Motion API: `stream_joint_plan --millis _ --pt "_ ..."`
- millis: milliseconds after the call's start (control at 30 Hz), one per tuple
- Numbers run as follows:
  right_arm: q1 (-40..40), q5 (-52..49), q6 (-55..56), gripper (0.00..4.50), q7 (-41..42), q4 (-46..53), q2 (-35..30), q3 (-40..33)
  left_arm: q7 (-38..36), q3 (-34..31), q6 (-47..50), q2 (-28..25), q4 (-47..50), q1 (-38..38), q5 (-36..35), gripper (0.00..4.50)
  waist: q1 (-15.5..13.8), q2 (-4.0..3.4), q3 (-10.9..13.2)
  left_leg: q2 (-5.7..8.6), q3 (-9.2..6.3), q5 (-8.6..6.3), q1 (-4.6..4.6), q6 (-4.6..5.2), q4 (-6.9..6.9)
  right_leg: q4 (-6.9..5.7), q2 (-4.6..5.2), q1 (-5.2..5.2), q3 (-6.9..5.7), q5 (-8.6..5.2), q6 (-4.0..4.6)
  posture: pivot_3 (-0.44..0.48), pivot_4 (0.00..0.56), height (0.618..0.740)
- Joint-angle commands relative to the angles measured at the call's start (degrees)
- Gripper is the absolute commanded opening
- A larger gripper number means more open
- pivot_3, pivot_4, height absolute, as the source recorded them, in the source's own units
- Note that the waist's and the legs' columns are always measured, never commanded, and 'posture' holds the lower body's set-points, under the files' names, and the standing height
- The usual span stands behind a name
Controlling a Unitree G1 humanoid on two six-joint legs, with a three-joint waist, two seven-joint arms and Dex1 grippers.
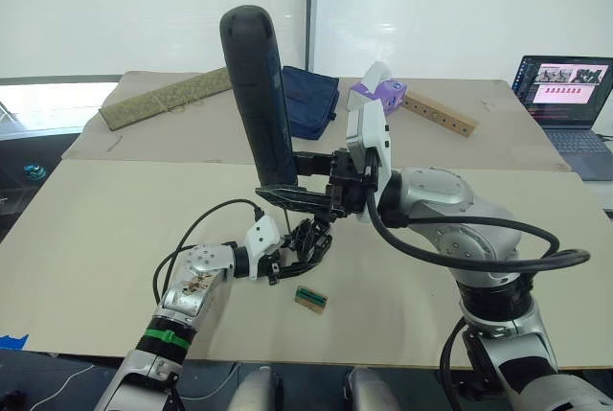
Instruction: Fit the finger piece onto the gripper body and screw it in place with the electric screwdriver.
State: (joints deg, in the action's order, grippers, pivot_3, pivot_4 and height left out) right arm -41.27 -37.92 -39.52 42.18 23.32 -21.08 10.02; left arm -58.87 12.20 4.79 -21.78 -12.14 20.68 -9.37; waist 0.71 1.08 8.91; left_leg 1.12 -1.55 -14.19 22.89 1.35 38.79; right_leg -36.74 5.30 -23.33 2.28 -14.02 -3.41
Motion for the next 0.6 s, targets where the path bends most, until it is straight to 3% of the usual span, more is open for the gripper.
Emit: stream_joint_plan --millis 33,600 --pt "-0.4 0.2 1.8 1.90 0.4 1.8 0.5 -0.8 -0.1 1.6 0.9 0.1 -1.8 -1.6 0.9 2.27 0.0 0.00 0.0 0.00 0.00 0.00 0.00 0.00 0.00 0.00 0.00 0.00 0.00 0.00 0.00 0.000 0.150 0.740" --pt "-0.1 3.6 3.2 1.90 2.4 -0.4 1.6 0.0 0.2 1.8 2.9 0.2 -0.2 -1.9 0.6 2.27 0.0 0.00 0.0 0.01 0.00 0.00 0.00 0.00 0.00 0.01 0.00 0.00 0.00 0.00 0.00 0.000 0.150 0.740"
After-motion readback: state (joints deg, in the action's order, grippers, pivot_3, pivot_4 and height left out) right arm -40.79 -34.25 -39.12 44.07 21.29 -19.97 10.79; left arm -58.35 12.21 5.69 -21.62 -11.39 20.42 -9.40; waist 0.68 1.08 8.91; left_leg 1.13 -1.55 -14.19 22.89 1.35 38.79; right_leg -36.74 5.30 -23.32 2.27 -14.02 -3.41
